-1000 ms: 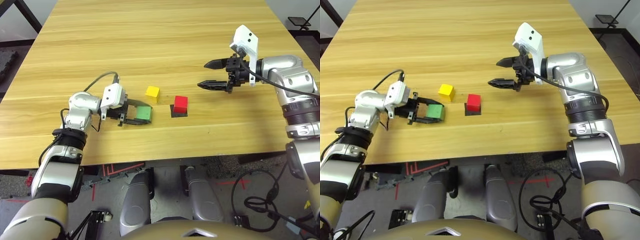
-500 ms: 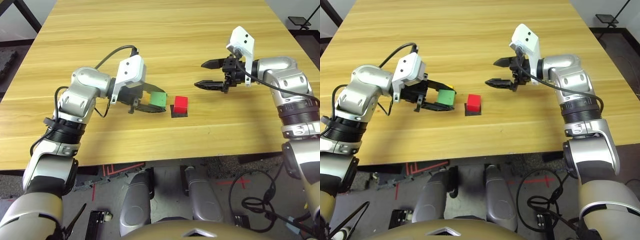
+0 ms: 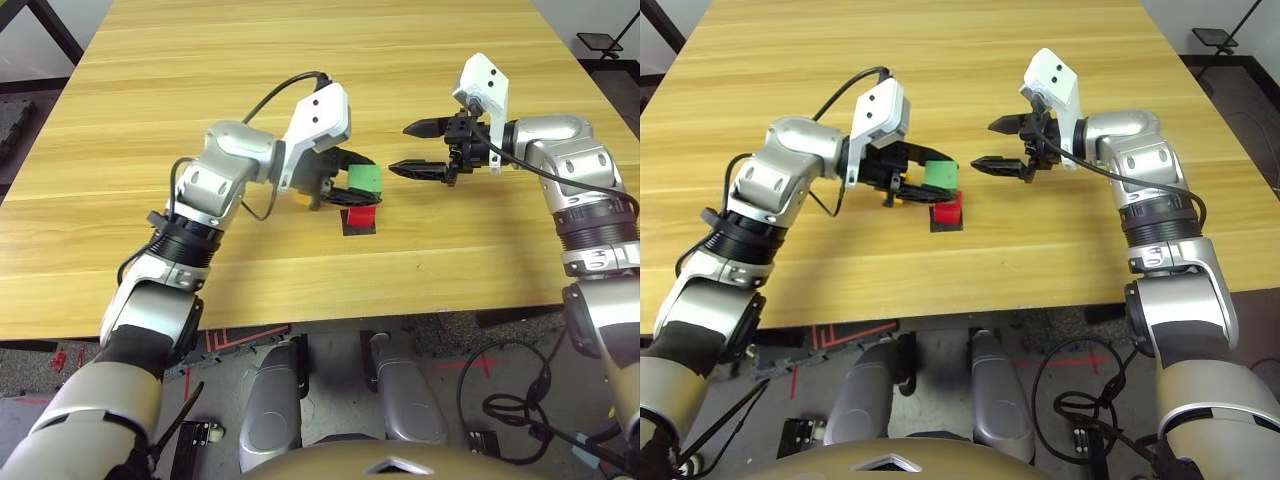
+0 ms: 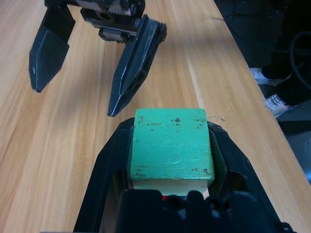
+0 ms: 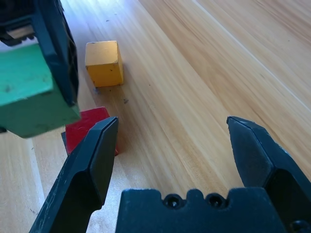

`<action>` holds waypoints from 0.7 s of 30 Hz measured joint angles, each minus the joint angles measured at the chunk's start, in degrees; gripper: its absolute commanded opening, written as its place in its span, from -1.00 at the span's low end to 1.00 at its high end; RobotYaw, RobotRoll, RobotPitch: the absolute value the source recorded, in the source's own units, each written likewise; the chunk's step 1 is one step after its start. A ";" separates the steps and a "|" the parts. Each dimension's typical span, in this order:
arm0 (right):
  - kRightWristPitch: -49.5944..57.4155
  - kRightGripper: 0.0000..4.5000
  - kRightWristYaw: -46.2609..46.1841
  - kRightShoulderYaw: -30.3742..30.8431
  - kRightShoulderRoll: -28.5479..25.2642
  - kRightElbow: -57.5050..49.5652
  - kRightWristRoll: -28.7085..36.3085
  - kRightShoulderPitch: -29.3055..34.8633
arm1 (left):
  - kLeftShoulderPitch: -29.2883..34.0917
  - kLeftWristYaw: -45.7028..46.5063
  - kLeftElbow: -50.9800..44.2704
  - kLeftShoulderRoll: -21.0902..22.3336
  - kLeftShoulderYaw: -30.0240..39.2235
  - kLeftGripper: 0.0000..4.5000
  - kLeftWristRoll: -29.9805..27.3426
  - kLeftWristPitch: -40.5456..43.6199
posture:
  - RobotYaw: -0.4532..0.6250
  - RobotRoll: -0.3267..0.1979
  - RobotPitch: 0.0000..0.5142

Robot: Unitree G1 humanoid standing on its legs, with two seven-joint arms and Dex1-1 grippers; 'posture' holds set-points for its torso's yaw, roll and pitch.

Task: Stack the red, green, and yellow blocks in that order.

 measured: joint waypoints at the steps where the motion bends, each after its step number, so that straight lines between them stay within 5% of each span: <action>1: 0.00 1.00 -0.09 -0.01 0.00 -0.01 0.00 0.00 | -0.07 0.00 0.63 -0.25 -0.05 -0.06 0.23 -0.49 | 0.20 0.30 -0.33; 21: 1.00 1.00 -0.98 -0.32 0.00 -2.27 0.61 0.83 | -0.07 -0.27 12.57 -4.05 -0.78 -0.06 3.92 -11.06 | 0.16 0.25 -0.31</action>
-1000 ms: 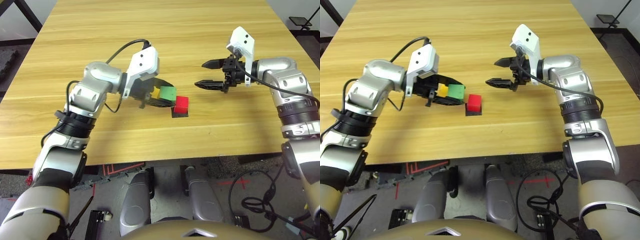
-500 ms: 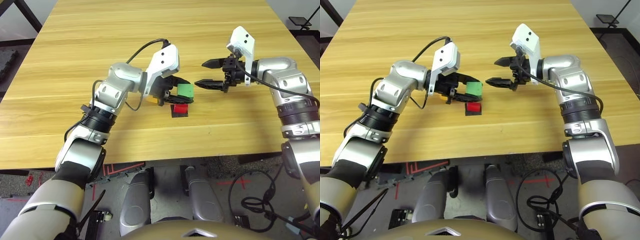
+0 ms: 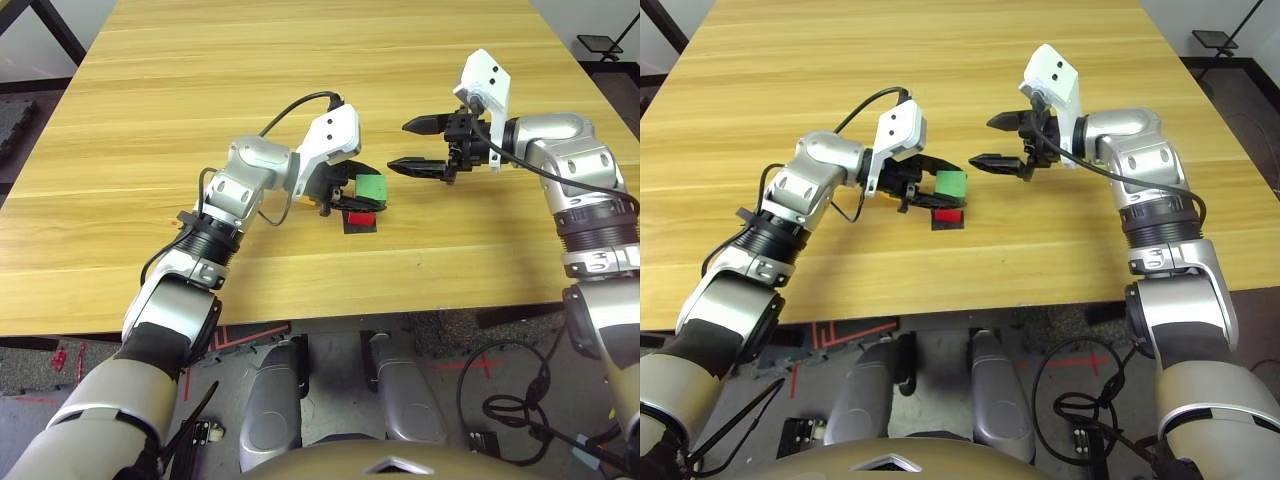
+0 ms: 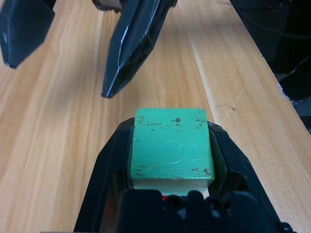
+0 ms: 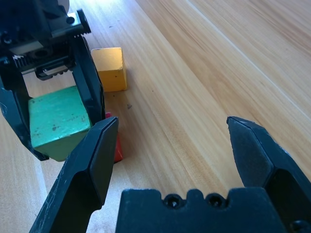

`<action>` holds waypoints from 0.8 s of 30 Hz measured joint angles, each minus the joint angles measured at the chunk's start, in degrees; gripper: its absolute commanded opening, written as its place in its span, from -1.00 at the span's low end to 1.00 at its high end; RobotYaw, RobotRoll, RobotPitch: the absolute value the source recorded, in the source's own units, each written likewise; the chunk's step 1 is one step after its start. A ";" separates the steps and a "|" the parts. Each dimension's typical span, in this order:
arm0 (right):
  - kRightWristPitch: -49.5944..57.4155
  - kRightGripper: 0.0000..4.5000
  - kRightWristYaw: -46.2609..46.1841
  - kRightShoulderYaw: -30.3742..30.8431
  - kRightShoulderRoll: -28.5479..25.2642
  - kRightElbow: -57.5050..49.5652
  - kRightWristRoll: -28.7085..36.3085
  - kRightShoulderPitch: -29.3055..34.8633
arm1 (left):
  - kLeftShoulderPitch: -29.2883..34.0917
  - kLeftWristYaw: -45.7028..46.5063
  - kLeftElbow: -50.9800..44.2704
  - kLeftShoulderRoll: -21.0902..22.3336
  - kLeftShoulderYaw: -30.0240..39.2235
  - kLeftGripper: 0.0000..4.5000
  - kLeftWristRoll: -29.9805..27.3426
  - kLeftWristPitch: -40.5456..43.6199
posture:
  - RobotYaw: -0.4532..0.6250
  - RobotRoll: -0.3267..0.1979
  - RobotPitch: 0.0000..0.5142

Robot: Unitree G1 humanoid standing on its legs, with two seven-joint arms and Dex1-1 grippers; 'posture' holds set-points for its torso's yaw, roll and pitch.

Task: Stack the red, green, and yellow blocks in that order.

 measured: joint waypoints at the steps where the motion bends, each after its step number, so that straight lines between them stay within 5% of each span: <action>1: 0.11 1.00 -0.05 -0.01 0.00 -0.02 0.00 0.02 | 0.00 -0.06 0.84 -0.18 -0.07 -0.06 0.21 -0.61 | 0.15 0.25 -0.31; 20: 1.50 1.00 -0.55 -0.43 -0.01 -2.32 0.12 1.47 | -2.30 -1.17 9.28 -1.00 0.03 -0.06 1.41 -7.17 | 0.14 0.27 -0.29; 21: 1.55 1.00 -0.57 -0.43 -0.01 -2.34 0.15 1.49 | -2.47 -1.14 9.47 -1.00 0.03 0.26 1.73 -7.20 | 0.14 0.27 -0.29; 24: 1.64 1.00 -0.58 -0.58 -0.01 -2.39 0.30 1.62 | -2.39 -0.77 11.70 -0.79 -0.45 0.66 3.60 -6.74 | 0.14 0.27 -0.28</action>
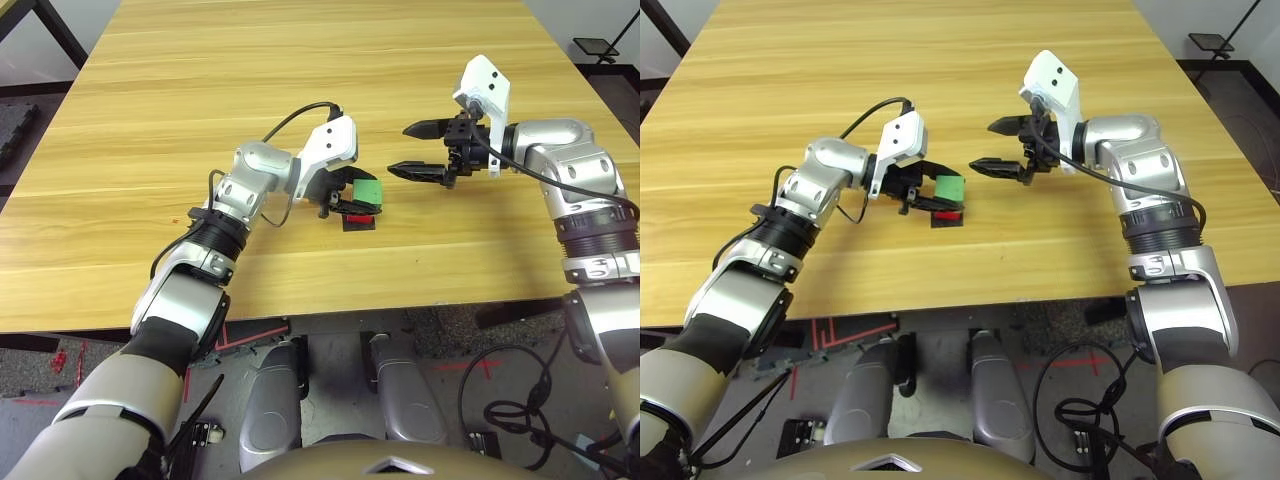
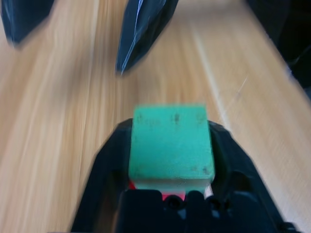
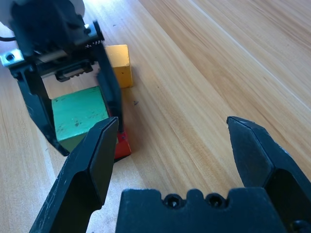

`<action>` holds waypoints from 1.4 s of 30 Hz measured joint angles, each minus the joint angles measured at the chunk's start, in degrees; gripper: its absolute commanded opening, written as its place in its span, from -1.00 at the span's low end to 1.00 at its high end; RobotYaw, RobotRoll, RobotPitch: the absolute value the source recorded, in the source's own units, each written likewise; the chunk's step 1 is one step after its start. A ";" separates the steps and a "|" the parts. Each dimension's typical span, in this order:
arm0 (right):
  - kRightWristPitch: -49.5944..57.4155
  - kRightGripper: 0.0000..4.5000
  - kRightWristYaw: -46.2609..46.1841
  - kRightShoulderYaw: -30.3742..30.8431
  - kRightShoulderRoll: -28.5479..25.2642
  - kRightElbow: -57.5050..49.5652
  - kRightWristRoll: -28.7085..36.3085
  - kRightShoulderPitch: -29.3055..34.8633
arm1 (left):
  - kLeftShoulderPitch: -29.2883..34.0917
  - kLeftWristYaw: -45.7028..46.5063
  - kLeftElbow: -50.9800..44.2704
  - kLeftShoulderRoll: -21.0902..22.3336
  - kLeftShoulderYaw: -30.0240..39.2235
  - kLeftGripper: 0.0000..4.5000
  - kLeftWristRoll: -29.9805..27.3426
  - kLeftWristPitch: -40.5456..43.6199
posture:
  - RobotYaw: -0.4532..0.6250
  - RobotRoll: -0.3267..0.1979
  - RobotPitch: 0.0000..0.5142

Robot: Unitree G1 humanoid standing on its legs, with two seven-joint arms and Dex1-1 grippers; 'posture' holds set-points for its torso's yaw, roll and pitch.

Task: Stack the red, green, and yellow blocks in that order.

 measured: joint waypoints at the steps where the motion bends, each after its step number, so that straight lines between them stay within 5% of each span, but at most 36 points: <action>1: 0.04 1.00 -0.02 -0.07 0.00 0.00 0.19 0.08 | 0.05 0.07 0.29 0.00 -0.02 0.82 0.37 0.09 | 0.14 0.28 -0.27; 2: 0.12 1.00 -0.03 -0.07 0.01 -0.01 0.31 0.15 | 0.05 0.11 0.34 -0.01 -0.01 0.99 0.57 0.17 | 0.14 0.28 -0.27; 14: 0.67 1.00 -0.56 -0.07 0.21 -0.32 0.83 1.17 | -0.02 -2.31 -2.45 0.69 2.05 1.00 -1.54 5.08 | 0.15 0.29 -0.28; 26: 0.65 1.00 -0.59 -0.07 0.67 -0.12 0.85 1.00 | 2.95 -12.75 -13.13 10.17 2.03 1.00 -2.91 8.99 | 0.20 0.30 -0.33; 35: -0.14 1.00 -0.10 0.00 2.14 0.30 0.73 0.06 | -6.10 -6.65 8.40 10.14 4.76 1.00 0.10 -5.03 | 0.21 0.30 -0.34; 42: -0.36 1.00 0.25 0.02 2.25 0.43 0.48 -0.22 | -6.96 -15.96 19.25 10.23 4.79 1.00 0.87 -18.30 | 0.20 0.27 -0.35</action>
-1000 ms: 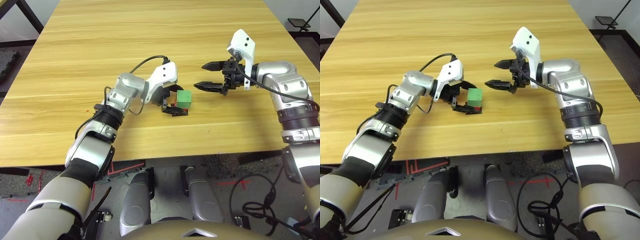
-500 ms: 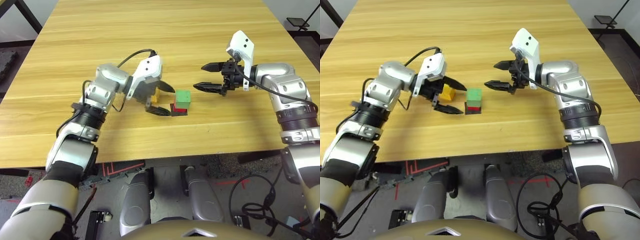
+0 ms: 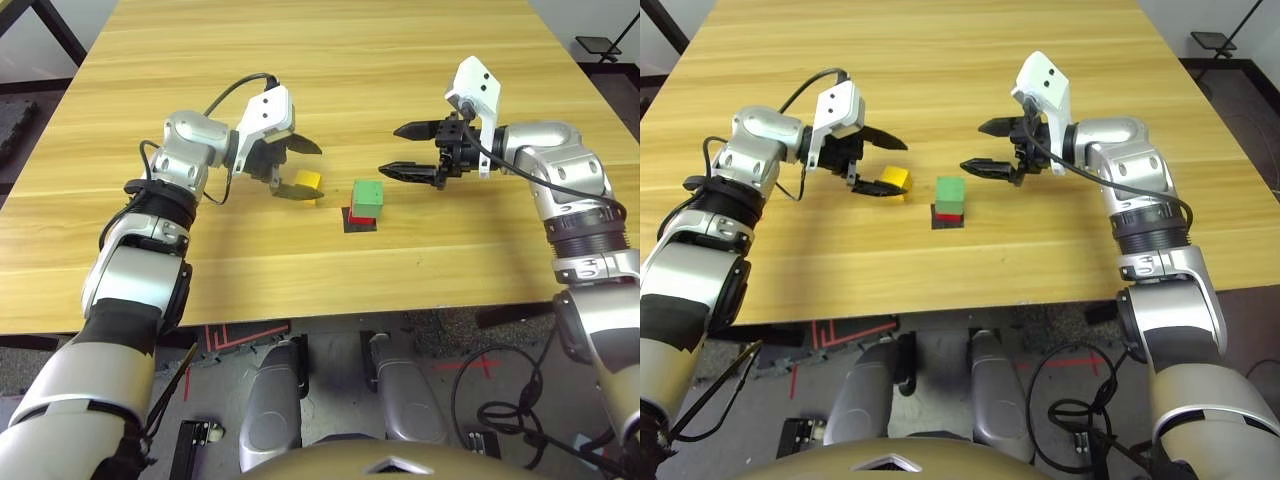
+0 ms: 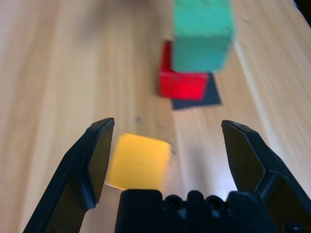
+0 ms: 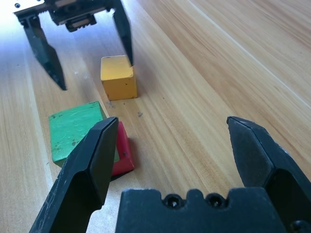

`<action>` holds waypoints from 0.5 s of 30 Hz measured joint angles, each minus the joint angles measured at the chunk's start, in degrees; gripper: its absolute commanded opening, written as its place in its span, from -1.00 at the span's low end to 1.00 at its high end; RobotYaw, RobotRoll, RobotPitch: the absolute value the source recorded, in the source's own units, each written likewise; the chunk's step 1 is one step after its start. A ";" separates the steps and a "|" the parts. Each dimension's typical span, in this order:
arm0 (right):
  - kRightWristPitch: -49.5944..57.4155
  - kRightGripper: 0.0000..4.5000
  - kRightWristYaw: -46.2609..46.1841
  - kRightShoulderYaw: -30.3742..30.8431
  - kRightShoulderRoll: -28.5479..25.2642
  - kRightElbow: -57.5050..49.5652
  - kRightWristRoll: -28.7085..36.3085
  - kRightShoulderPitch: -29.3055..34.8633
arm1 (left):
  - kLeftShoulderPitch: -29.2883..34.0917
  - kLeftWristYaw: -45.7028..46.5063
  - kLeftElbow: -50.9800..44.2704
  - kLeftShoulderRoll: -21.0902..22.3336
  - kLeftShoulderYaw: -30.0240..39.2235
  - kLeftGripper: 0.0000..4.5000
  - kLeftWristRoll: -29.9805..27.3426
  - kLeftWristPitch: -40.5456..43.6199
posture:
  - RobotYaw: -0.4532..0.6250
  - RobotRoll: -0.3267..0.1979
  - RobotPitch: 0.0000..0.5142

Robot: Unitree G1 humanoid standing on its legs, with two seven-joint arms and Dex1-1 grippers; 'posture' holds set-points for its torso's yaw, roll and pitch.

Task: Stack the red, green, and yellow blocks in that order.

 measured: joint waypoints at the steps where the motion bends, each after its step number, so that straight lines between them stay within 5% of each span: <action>1: 0.00 1.00 0.06 0.00 -0.01 0.01 -0.10 0.00 | 0.00 -1.17 1.49 0.26 -0.36 1.00 0.33 -1.83 | 0.20 0.27 -0.35; 15: 0.08 1.00 0.06 0.00 -0.14 -0.25 -0.18 -0.03 | -3.40 2.92 11.87 -2.18 1.44 1.00 4.46 -10.22 | 0.15 0.25 -0.32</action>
